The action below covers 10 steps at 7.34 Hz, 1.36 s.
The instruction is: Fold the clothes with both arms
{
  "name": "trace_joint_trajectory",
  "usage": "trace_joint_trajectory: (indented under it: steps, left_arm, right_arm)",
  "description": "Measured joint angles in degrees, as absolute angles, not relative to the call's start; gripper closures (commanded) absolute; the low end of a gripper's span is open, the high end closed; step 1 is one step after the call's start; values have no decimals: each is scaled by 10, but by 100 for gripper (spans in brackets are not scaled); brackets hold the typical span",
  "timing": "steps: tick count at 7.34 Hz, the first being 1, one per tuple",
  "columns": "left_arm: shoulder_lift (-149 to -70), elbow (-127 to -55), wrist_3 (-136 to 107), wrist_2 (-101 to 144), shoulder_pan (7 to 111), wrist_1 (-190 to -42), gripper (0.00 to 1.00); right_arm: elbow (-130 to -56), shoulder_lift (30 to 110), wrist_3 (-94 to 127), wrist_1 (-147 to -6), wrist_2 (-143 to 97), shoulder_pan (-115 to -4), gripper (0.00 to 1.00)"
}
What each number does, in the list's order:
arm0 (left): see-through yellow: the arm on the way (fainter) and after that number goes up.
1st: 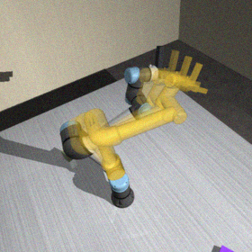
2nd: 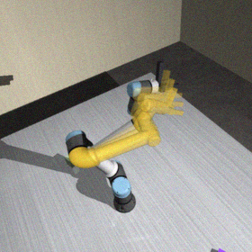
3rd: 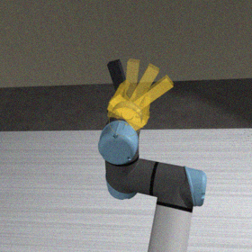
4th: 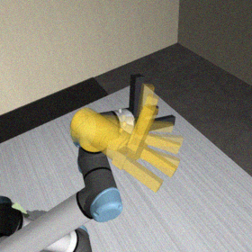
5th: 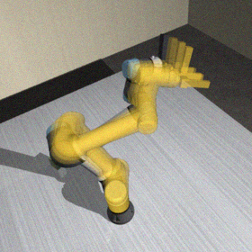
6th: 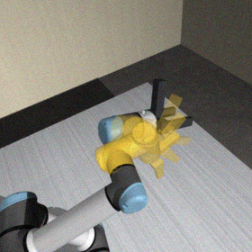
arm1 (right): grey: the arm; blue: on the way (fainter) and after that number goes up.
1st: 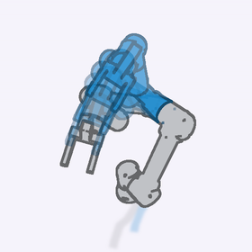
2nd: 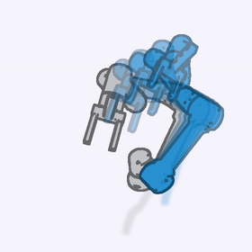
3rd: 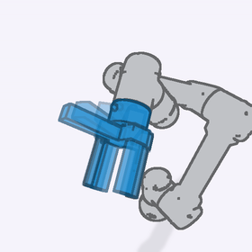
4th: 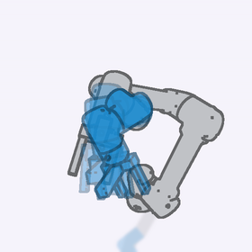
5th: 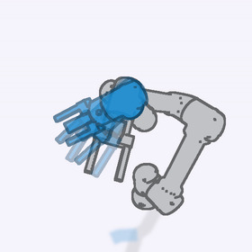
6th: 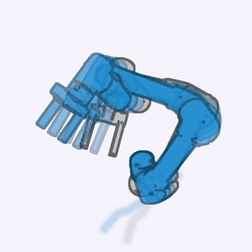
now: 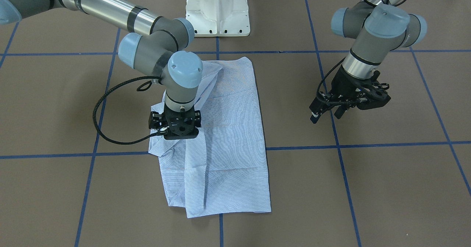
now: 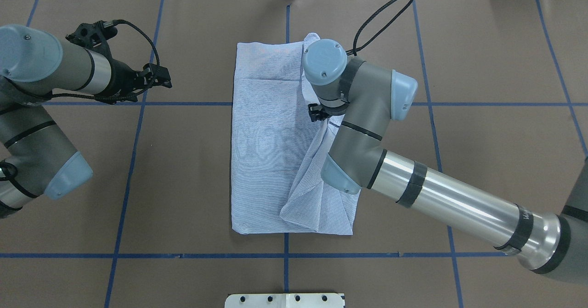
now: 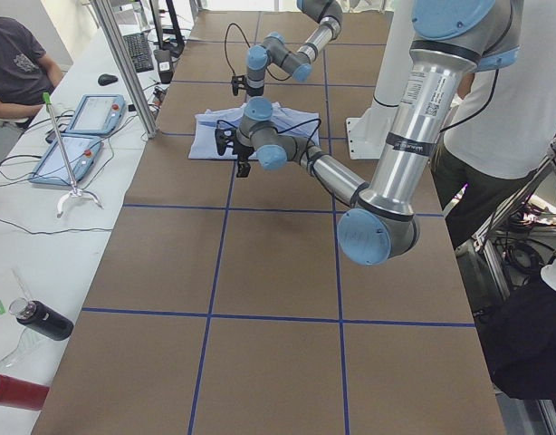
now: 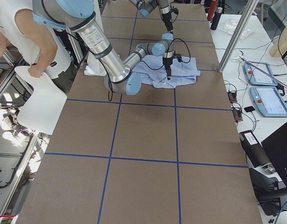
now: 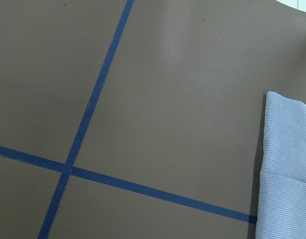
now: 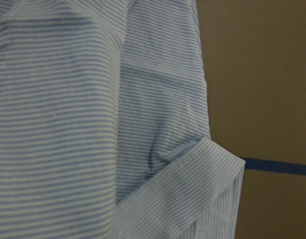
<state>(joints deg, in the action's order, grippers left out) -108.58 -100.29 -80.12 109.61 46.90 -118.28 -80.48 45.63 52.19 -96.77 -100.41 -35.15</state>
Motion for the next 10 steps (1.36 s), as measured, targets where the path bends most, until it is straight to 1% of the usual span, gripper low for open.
trace_joint_trajectory:
  steps: [2,4,5,8,10]
  left_arm:
    - [-1091,-1003,-807,1095,464,-1182,0]
    - [-1095,-1003,-809,1095,461,-1181,0]
    - [-1096,-1003,-811,1095,461,-1181,0]
    - [-1096,-1003,-816,1095,456,-1181,0]
    - [-1096,-1004,-817,1095,454,-1181,0]
  right_arm:
    - [-854,519,496,-972,-1003,-366,0]
    - [-869,550,469,-972,-1003,-383,0]
    - [-877,554,463,-972,-1005,-388,0]
    - [-936,547,467,-968,-1037,-387,0]
    - [-972,542,527,-967,-1059,-345,0]
